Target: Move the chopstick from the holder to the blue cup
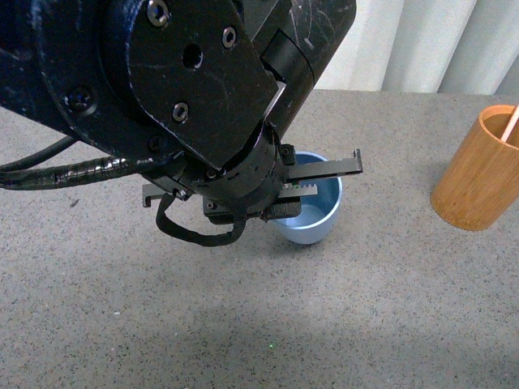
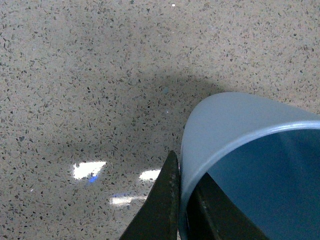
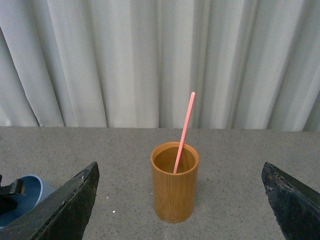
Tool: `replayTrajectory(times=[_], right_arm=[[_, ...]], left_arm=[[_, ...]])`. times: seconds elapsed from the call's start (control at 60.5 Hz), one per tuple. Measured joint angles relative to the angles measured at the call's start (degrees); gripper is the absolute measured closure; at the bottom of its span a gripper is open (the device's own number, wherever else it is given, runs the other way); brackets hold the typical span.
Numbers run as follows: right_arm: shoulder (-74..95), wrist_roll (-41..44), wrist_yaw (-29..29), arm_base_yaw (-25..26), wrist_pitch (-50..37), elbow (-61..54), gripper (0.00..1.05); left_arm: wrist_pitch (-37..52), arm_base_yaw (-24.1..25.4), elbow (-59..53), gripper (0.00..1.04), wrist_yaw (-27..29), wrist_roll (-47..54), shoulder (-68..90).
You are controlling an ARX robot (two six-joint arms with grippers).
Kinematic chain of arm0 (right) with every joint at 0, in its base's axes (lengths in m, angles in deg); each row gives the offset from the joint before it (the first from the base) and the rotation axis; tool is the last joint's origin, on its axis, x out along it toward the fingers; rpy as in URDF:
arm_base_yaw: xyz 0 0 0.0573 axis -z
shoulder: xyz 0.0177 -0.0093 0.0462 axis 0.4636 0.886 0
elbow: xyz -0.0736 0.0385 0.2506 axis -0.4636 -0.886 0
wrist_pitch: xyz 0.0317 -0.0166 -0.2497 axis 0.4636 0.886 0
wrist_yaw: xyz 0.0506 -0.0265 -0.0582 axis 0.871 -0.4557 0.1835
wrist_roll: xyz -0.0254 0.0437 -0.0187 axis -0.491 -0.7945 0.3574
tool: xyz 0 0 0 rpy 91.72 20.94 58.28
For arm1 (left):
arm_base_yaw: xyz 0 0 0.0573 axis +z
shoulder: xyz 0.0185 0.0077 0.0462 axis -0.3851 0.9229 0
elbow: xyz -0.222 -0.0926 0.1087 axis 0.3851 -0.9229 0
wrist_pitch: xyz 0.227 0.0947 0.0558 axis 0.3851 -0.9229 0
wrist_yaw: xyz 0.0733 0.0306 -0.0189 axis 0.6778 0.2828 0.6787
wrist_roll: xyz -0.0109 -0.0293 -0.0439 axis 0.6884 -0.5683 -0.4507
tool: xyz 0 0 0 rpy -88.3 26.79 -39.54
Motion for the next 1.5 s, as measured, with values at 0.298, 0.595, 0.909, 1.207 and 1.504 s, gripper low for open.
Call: replayTrajectory(times=[0.298,0.595,0.909,1.207,1.504], right_arm=[[0.00,0.00,0.00,0.00,0.00,0.00,0.09],[0.00,0.00,0.00,0.00,0.00,0.00,0.09],[0.00,0.00,0.00,0.00,0.00,0.00,0.09],[0.00,0.00,0.00,0.00,0.00,0.00,0.09],[-0.04,0.02,-0.17,0.00,0.00,0.00,0.09]], left_arm=[[-1.38,0.44,1.99,1.01,1.46,0.00,0.94],[-1.53,0.55,2.80,0.82,0.98,-0.15,1.05],[-1.42,0.59,4.63,0.35,0.77,-0.39,1.05],[-1.14,1.55,4.94,0.07,0.42,-2.16,-0.17],[70.62,15.41,-32.85,0.52,8.28,28.94,-12.52]])
